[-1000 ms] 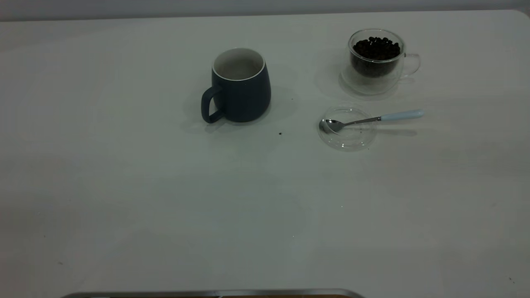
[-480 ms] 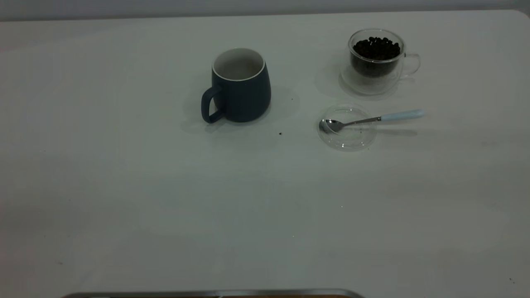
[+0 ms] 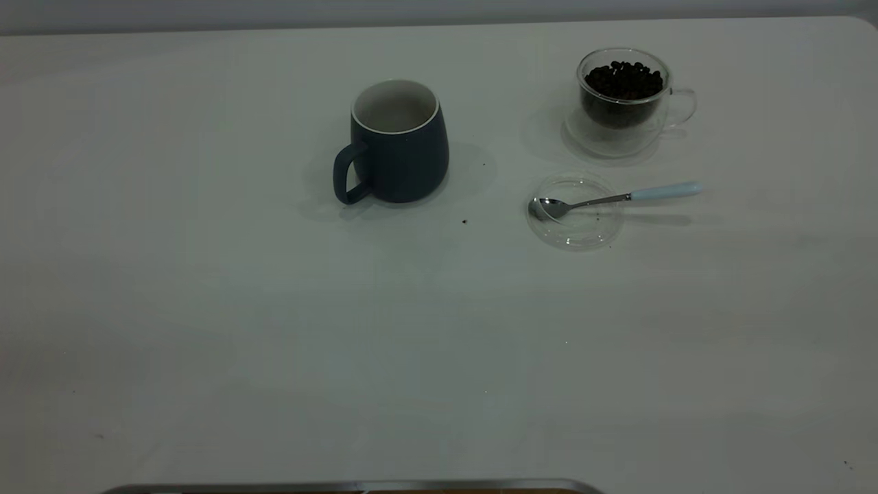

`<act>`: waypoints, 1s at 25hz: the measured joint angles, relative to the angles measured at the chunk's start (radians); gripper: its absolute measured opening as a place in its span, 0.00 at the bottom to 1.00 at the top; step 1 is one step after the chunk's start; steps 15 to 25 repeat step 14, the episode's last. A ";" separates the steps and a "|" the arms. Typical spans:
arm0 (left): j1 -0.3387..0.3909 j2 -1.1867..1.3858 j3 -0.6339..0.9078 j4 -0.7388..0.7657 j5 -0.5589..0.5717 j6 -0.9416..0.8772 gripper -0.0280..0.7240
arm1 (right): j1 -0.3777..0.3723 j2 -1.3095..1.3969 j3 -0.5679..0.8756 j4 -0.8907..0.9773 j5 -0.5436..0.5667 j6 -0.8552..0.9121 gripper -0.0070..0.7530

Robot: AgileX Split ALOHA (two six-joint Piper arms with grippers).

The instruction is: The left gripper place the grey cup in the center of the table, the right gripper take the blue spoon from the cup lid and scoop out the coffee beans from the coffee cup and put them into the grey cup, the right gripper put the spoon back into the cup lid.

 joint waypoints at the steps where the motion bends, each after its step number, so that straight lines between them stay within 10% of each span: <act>1: 0.000 0.000 0.000 0.000 0.000 0.000 0.67 | 0.000 0.000 0.000 0.000 0.000 0.000 0.78; 25: 0.000 0.000 0.000 0.000 0.000 0.002 0.67 | 0.000 0.000 0.000 0.000 0.000 0.000 0.75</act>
